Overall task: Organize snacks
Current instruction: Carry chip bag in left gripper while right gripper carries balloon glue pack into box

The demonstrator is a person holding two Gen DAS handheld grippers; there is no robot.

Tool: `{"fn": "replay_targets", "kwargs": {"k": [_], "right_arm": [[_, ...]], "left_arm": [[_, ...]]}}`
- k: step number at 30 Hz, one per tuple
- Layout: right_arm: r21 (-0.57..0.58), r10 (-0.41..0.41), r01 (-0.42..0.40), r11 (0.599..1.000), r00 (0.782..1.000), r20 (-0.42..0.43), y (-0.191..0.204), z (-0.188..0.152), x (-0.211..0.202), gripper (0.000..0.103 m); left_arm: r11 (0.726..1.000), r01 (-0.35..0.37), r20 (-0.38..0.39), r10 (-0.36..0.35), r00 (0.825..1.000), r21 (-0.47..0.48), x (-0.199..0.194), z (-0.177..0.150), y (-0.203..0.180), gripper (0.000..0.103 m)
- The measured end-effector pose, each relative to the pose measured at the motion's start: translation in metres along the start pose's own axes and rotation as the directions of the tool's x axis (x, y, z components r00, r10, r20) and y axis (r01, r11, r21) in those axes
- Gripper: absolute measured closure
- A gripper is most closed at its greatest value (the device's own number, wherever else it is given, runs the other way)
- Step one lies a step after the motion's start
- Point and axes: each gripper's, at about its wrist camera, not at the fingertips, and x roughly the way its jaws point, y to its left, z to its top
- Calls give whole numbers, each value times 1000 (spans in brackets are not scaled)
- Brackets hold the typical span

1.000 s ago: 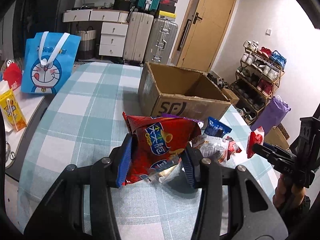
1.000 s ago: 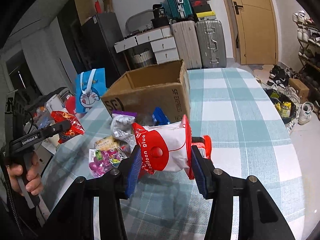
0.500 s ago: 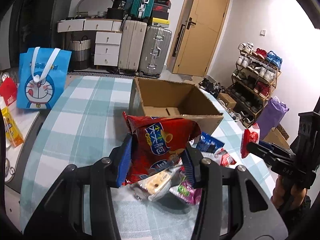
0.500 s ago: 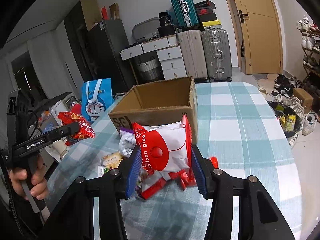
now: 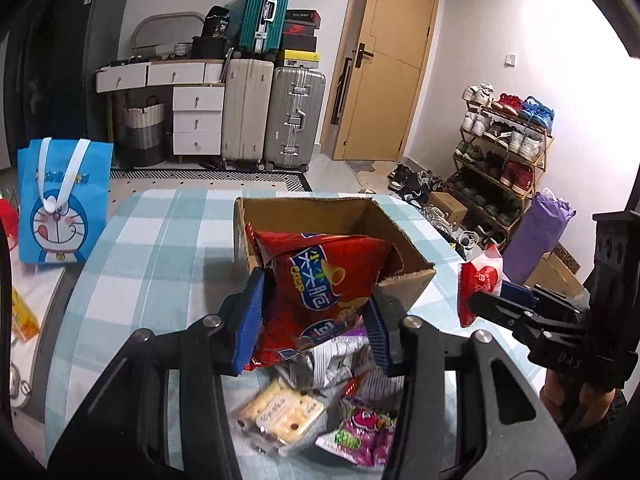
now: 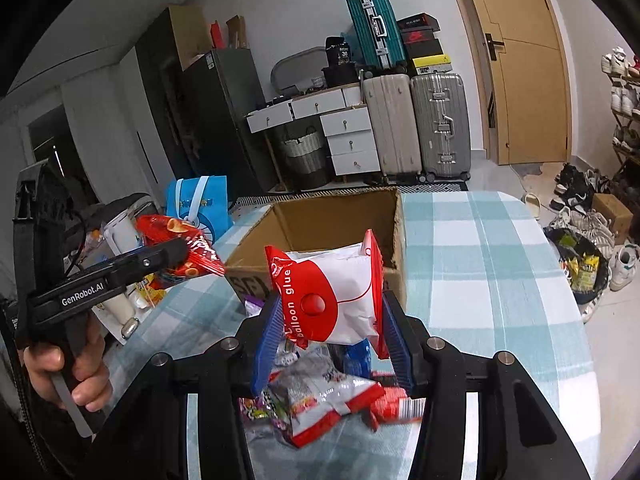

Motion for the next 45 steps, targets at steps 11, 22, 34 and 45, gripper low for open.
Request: {"fn": "replay_targets", "kwargs": {"k": [11,22,34,45], "right_arm": [[-15,23,-23,1000,1000,17,5,20,27,54],[-6,27,-27,1000,999,31,1,37,48,54],[4,27,-27,1000,1000,5,-10,44,82,54],[-2,24,-24,1000,999,-23,-16,43,106,54]], "left_arm": [[1000,-27,6,27,1000,-10,26,18,4,60],[999,-44,9,44,999,-6,58,28,10,60],[999,-54,-31,54,998,-4,103,30,12,60],[996,-81,-70,82,994,26,145,25,14,60]]}}
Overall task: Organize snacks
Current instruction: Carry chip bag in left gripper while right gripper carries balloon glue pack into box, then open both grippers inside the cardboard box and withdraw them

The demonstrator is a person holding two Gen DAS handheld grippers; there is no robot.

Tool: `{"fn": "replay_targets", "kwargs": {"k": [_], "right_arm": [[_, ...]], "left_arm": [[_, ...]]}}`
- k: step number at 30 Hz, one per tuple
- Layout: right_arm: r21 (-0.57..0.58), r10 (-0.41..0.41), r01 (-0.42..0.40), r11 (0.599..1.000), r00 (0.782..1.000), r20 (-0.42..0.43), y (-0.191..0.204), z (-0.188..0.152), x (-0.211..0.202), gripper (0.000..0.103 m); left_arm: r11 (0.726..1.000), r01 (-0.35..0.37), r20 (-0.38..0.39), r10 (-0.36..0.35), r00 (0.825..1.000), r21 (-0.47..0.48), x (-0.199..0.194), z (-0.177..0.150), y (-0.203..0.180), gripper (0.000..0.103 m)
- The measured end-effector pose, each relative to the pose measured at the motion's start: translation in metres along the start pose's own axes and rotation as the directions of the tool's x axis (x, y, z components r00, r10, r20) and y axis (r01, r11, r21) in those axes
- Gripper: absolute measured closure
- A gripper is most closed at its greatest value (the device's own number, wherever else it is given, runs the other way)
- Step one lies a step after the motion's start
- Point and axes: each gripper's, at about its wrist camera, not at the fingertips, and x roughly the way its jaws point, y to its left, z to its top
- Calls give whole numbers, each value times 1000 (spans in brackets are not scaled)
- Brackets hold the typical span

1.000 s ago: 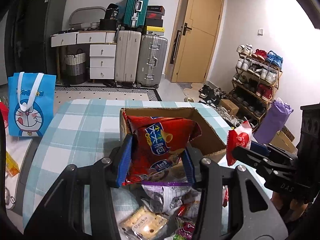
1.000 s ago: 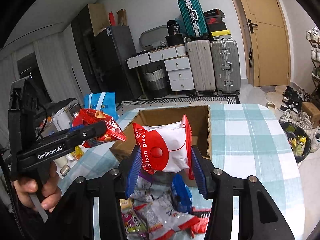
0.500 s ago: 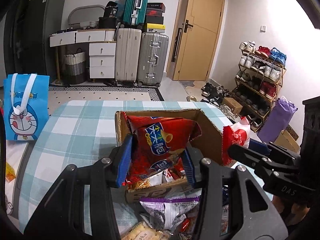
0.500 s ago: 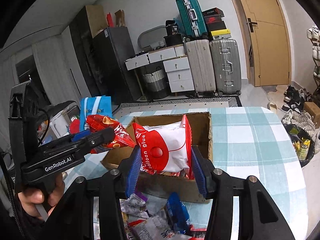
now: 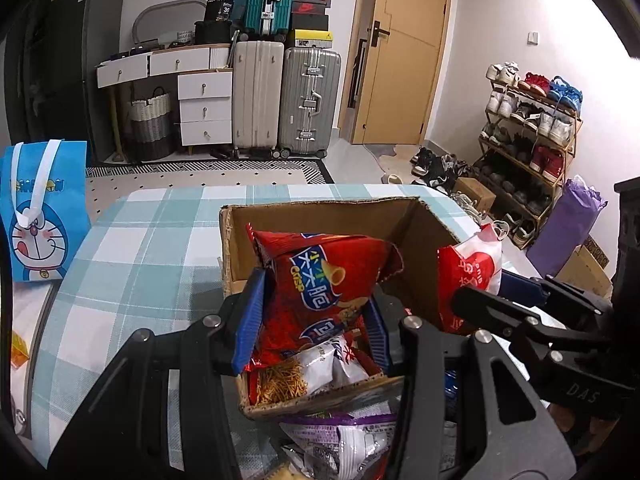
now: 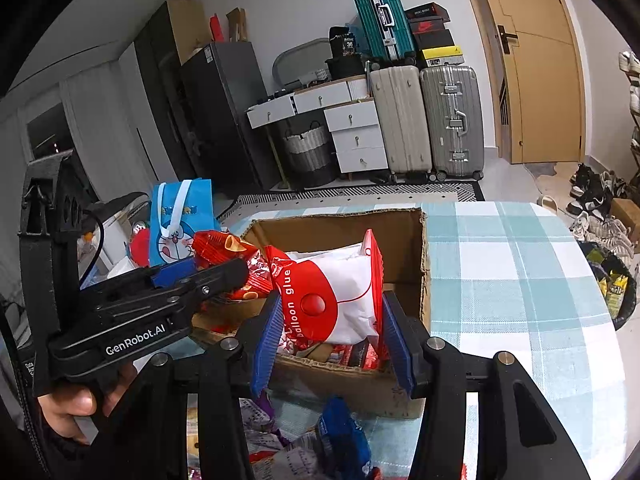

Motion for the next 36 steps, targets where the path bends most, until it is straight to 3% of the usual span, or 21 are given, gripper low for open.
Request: {"fn": "replay_targets", "kwargs": {"k": [14,20,21,24,29,32,36], "right_arm": [[2,-7,7,1000,1000,-28,-10,-2,19,54],[-29,-8,7,1000,999,-39,-5,-2,17,51],[-36,-9,8,999,999,-33,-4,-2,15,49],[-58,-8,8,998,1000,-10,-1,-2,5,46],[-85,-27,28,996,999,22,2,-7,-19,3],[-81,-85,86,993,996,25,0,-12,-33,1],[-43,-99,98,994,995,-22,-12,-22,-45,1]], "left_arm": [[1000,-13,-47,14,999,19,31,-7,-4,60],[1000,-1,-47,2,999,16,22,-7,-5,58],[1000,3,-43,-2,999,19,18,-6,-5,51],[1000,2,-24,-2,1000,9,4,-3,-4,20],[1000,-6,-21,6,1000,15,-23,-7,-7,18],[1000,-13,-27,13,1000,21,-40,-18,-8,0],[1000,-11,-29,11,1000,7,-62,-36,-6,1]]}}
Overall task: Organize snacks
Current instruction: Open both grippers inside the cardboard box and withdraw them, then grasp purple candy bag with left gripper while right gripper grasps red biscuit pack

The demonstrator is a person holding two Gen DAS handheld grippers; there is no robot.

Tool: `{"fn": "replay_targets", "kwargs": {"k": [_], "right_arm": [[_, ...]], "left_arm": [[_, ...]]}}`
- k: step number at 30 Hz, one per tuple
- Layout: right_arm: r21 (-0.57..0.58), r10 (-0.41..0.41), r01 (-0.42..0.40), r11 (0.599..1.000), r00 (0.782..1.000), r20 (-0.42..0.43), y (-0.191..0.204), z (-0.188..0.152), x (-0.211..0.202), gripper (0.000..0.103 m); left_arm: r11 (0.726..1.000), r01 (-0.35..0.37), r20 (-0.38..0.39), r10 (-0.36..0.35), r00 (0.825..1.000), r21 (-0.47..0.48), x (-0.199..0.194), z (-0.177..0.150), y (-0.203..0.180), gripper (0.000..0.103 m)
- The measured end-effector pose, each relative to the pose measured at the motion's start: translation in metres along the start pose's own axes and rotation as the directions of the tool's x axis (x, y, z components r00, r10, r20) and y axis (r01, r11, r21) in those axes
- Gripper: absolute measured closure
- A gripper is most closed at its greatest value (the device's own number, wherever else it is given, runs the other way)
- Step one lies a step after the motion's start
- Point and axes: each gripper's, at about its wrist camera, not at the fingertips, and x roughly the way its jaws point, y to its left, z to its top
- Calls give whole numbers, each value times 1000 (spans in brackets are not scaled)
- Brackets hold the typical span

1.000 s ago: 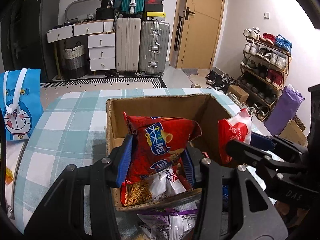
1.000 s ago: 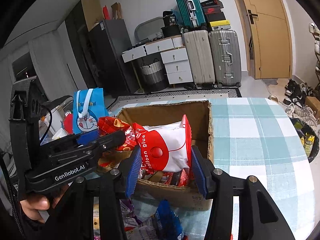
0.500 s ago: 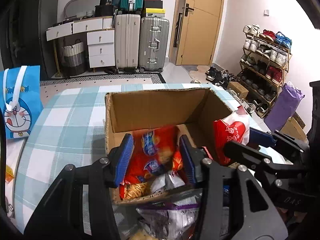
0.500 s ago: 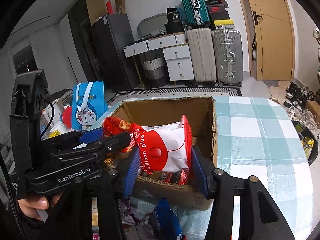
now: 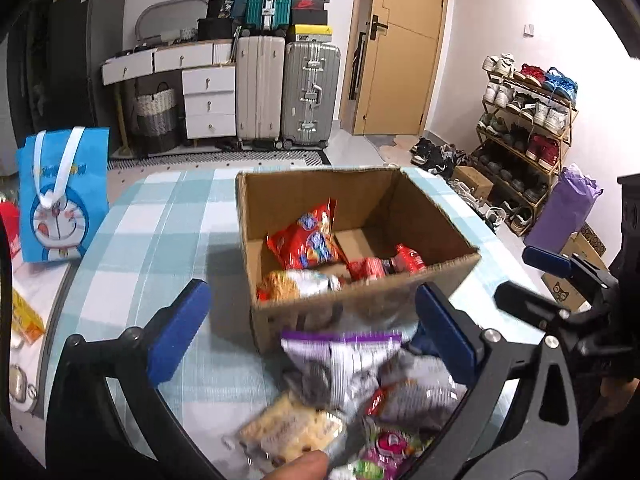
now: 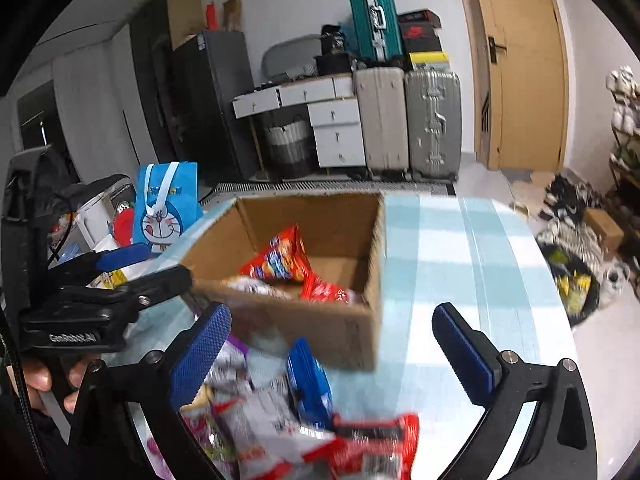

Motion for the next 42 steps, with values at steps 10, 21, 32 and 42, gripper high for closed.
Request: {"fn": "replay_targets", "kwargs": {"k": [10,21,32,42], "right_arm": [[45,-39,40,998,999,-34,-16,-47,-34,0],[71,-91,98,993,991,-94,-25,-80,-44,0],[75,-108,121,990,982,-158,-27,-97,-39,0],[79,-109,125,989,977,-183,-26,-106,-36,0]], "left_arm": [[1000,-3,-26,2,1000,-13,-35,-45,8,1],[999,7,-90,-10,996,-35,-38,-82,15,1],[999,36,-146,-37,989,-5,-36,-101,7,1],[992,122,-193,-118,974,13,-31,-109,-13,1]]}}
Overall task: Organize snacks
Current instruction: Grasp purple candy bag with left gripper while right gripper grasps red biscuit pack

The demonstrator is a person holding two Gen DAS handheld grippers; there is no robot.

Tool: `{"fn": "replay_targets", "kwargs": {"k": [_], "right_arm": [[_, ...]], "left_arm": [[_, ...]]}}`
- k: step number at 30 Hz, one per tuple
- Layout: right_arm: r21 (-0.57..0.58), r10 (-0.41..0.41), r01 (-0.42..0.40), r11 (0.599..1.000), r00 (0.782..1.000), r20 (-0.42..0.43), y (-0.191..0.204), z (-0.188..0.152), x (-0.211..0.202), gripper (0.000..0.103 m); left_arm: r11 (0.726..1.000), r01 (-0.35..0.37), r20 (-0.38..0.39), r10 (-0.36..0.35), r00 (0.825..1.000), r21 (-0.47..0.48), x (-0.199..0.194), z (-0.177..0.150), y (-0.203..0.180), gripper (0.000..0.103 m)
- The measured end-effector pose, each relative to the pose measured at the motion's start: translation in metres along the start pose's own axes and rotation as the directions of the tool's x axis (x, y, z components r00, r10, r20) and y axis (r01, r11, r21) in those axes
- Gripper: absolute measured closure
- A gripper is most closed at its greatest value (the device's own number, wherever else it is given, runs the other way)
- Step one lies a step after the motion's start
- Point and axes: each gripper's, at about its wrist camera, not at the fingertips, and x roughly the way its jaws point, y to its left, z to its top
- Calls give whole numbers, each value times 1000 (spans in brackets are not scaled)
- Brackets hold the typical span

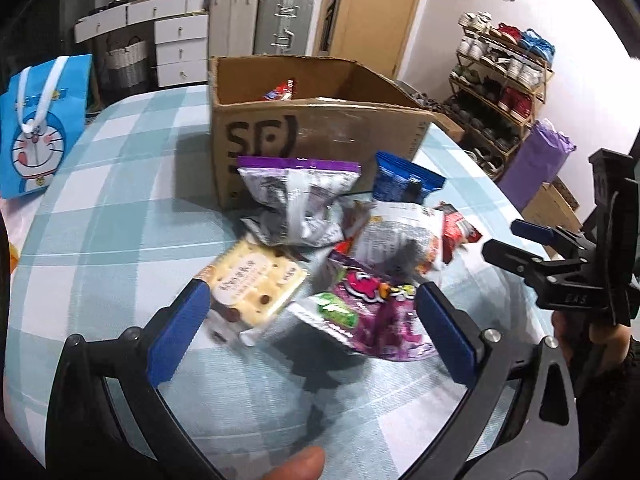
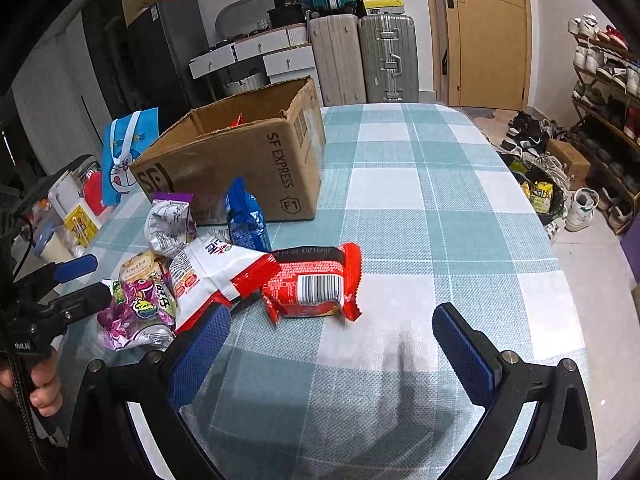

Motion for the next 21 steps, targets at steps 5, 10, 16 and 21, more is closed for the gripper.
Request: {"fn": "replay_targets", "kwargs": {"k": [5,10,16,21], "right_arm": [[-8,1,-1,1000,1000,-3,3,-1,0,0],[3,-1,1,1000,1000,-4,1,-2,2,0],[17,3,-3,1000,1000,-11,-4,-3,4,0],[19,6,-5,1000,1000,-28,-6,-2,11,0]], "left_arm": [[1000,25,1,-25,1000,18,7,2,-9,1],[998,40,-18,-39,999,53,20,4,-18,1],[997,59,-70,-55,996,51,38,1,-20,1],[998,52,-96,-48,994,40,44,-4,-14,1]]}}
